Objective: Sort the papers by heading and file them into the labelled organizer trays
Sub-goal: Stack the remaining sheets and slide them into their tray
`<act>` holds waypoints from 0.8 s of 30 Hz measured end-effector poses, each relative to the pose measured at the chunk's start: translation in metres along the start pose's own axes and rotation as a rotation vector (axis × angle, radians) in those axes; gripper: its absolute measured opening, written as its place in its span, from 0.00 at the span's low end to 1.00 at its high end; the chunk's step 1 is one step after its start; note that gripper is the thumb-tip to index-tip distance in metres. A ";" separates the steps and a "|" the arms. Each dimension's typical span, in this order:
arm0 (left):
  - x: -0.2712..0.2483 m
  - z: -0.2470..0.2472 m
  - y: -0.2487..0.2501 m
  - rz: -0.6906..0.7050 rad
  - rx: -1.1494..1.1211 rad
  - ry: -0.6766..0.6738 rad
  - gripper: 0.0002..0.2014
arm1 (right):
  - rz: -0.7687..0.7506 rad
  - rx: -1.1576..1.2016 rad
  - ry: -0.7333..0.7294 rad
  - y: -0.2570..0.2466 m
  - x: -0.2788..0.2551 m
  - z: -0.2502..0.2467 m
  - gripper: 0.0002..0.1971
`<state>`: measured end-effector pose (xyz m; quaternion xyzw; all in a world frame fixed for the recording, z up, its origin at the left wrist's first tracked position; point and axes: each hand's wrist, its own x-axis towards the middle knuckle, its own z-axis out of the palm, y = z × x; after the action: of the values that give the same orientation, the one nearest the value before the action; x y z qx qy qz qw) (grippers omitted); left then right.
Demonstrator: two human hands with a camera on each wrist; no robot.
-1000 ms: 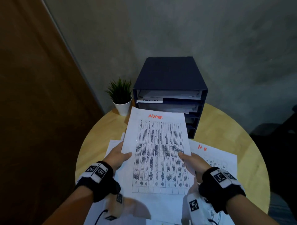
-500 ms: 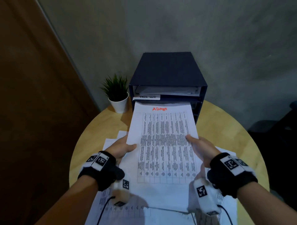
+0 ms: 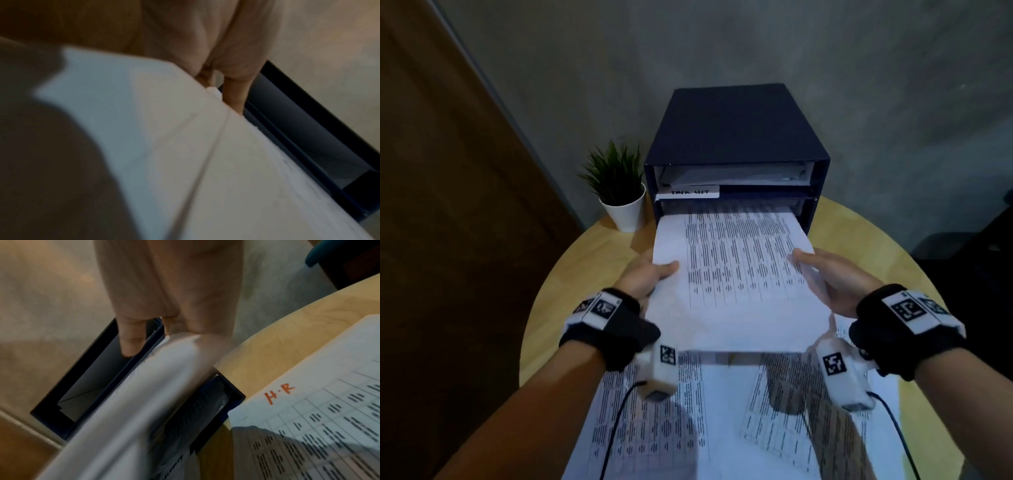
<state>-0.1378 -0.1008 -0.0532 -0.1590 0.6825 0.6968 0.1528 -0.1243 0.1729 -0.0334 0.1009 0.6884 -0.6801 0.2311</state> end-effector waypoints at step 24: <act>0.026 0.035 0.039 -0.006 -0.443 0.109 0.21 | -0.242 0.584 0.423 -0.019 0.027 0.021 0.27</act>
<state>-0.1785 -0.0668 -0.0287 -0.2280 0.5195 0.8197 0.0792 -0.1528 0.1465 -0.0280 0.2187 0.5048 -0.8343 -0.0364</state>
